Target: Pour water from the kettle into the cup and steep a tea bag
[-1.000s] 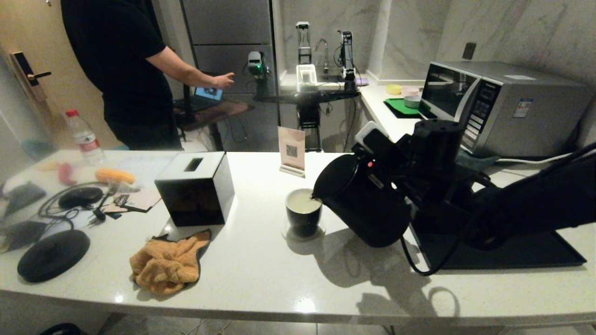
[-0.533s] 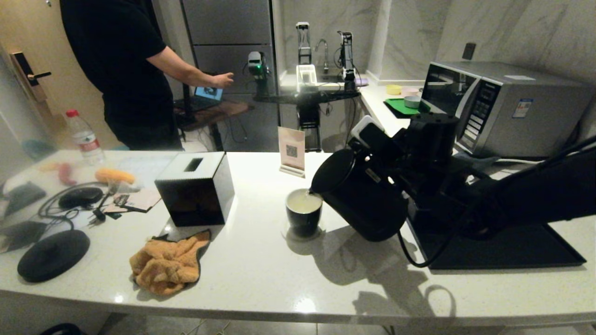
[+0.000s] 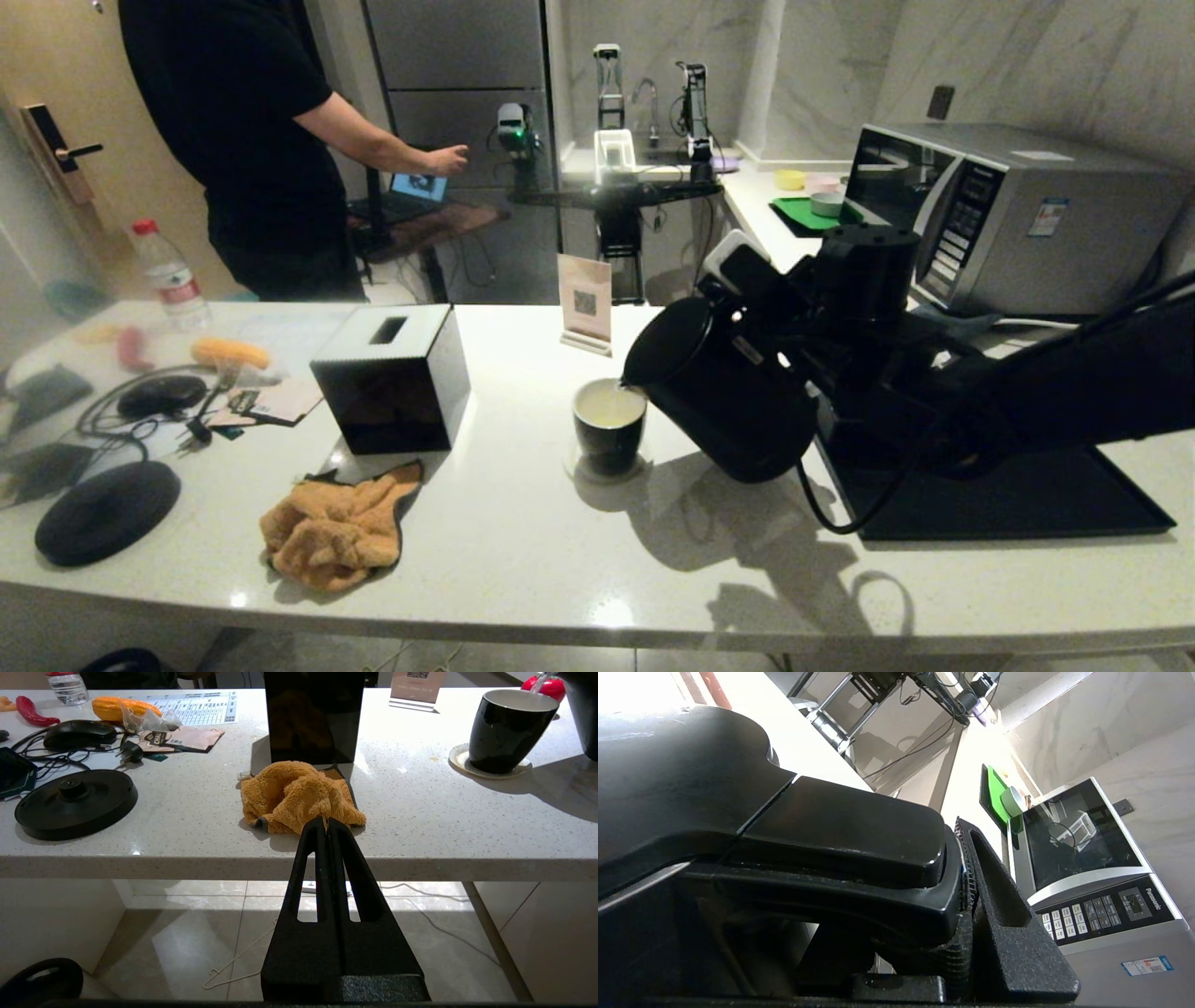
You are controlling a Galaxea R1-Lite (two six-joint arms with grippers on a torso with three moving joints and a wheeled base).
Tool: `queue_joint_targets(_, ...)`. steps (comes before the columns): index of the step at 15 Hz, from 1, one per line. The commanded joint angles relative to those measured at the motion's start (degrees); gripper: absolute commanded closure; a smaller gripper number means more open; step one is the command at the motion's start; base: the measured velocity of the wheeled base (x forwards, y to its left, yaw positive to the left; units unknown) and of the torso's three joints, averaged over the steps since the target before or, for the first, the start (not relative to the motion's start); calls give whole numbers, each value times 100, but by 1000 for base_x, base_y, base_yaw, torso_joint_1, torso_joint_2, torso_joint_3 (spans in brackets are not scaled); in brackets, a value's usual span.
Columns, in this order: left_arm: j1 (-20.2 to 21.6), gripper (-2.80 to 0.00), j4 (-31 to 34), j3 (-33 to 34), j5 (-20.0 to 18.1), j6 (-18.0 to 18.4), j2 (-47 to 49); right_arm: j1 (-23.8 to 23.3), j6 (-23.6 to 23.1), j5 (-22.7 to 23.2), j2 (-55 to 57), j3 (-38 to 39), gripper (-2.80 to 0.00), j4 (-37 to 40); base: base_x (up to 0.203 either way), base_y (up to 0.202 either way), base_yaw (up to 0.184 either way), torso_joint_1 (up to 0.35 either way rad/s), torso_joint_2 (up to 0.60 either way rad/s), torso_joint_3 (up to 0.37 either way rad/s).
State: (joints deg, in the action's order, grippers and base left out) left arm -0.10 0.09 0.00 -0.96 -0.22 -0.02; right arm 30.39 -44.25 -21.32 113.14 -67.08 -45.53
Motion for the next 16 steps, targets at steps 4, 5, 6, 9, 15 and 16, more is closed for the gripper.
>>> queue_joint_targets(4, 1, 0, -1, 0, 0, -4, 2, 2, -180, -12, -3, -3, 0, -52, 0, 0, 0, 0, 0, 0)
queue_joint_targets(5, 1, 0, -1, 0, 0, -4, 2, 2, -189, -12, -3, 2, 0, -44, 0, 0, 0, 0, 0, 0)
queue_joint_targets(6, 1, 0, -1, 0, 0, -4, 2, 2, -189, -12, -3, 2, 0, -43, 0, 0, 0, 0, 0, 0)
queue_joint_targets(9, 1, 0, -1, 0, 0, -4, 2, -2, -200, -12, -4, -3, 0, -35, 0, 0, 0, 0, 0, 0)
queue_joint_targets(15, 1, 0, -1, 0, 0, -4, 2, 2, -259, -4, -11, 2, 0, -43, 0, 0, 0, 0, 0, 0)
queue_joint_targets(16, 1, 0, -1, 0, 0, -4, 2, 2, -259, -4, -11, 5, 0, -52, 0, 0, 0, 0, 0, 0)
